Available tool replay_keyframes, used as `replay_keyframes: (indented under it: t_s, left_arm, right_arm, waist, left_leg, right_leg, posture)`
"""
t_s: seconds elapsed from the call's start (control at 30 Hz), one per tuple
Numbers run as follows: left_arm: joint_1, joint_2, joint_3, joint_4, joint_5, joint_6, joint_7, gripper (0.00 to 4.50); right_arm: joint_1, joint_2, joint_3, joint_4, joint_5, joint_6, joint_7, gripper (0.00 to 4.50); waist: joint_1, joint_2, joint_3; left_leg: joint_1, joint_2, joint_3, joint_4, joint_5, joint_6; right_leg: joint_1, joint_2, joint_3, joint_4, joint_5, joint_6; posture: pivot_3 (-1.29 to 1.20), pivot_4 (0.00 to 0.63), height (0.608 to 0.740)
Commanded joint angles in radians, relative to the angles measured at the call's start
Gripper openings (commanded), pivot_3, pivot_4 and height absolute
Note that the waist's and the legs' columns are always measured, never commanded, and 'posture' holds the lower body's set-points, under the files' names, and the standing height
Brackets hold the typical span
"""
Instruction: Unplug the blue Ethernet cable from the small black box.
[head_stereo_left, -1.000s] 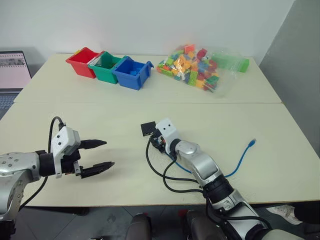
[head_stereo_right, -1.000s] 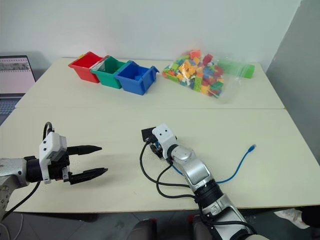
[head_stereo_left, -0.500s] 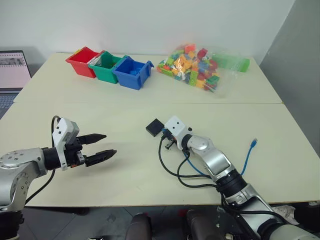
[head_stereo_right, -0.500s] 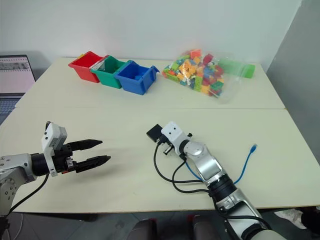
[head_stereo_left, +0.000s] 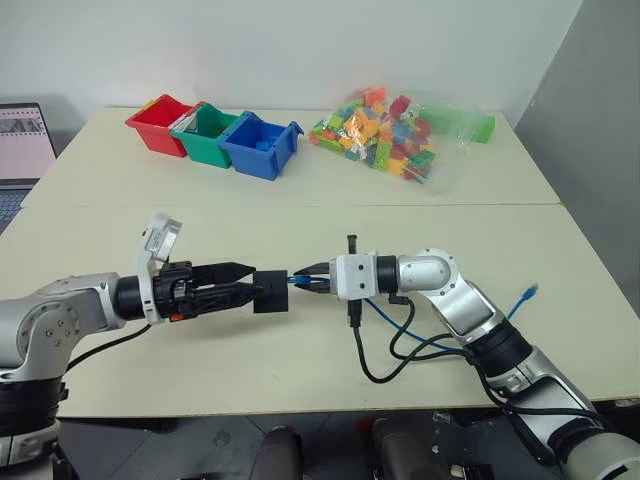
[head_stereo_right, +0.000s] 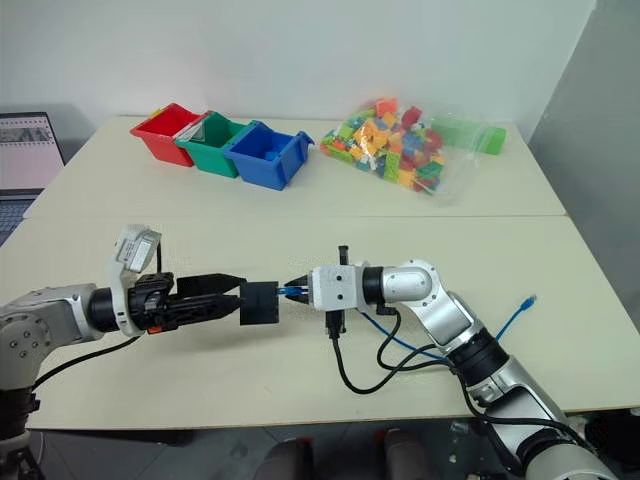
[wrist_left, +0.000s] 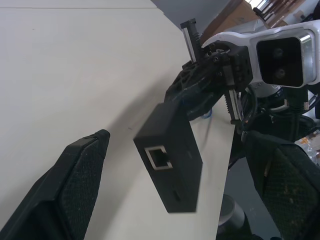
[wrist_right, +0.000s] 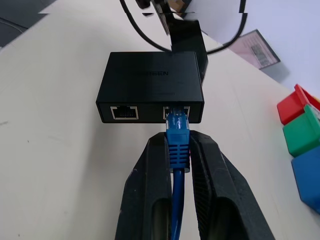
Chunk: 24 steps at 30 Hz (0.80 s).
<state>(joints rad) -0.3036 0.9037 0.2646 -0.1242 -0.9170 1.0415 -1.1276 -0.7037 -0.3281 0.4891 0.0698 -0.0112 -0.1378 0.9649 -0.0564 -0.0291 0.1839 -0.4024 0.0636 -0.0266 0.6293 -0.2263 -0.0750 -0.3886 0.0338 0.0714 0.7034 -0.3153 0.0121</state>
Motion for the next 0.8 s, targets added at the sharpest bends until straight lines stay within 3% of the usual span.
replay_keyframes:
  t_s: [0.03,0.37,0.5,0.8]
  left_arm:
    - [-0.024,-0.007,-0.006,-0.015,-0.035,0.009,-0.024,4.5]
    - [-0.029,-0.034,0.005,0.005,-0.077,0.031,-0.02,4.5]
    - [-0.027,-0.036,0.019,0.016,-0.092,0.04,-0.017,3.91]
    - [-0.058,-0.044,0.057,0.048,-0.16,0.084,0.009,3.91]
  right_arm:
    - [-0.048,0.016,-0.053,-0.068,0.058,0.031,0.021,0.23]
    - [-0.077,0.025,-0.091,-0.116,0.094,0.07,0.025,0.23]
    - [-0.077,0.019,-0.085,-0.121,0.078,0.059,0.027,0.23]
    - [-0.084,-0.009,-0.086,-0.115,0.068,0.036,0.048,0.23]
  waist:
    - [0.0,0.0,0.0]
    - [0.002,0.0,0.0]
    - [0.002,0.0,0.0]
    - [0.003,0.0,0.0]
  left_leg:
    - [0.0,0.0,0.0,0.0,0.0,0.0]
    - [0.0,0.0,0.0,0.0,0.0,0.0]
    - [0.0,0.0,0.0,0.0,0.0,0.0]
    - [0.0,0.0,0.0,0.0,0.0,0.0]
  right_leg:
    - [0.0,0.0,0.0,0.0,0.0,0.0]
    - [0.0,0.0,0.0,0.001,0.0,0.0]
    - [0.0,0.0,0.0,0.001,0.0,0.0]
    - [0.0,0.0,0.0,0.001,0.0,0.0]
  posture:
    - [0.0,0.15,0.74]
    - [0.0,0.15,0.74]
    - [0.0,0.15,0.74]
    - [0.0,0.15,0.74]
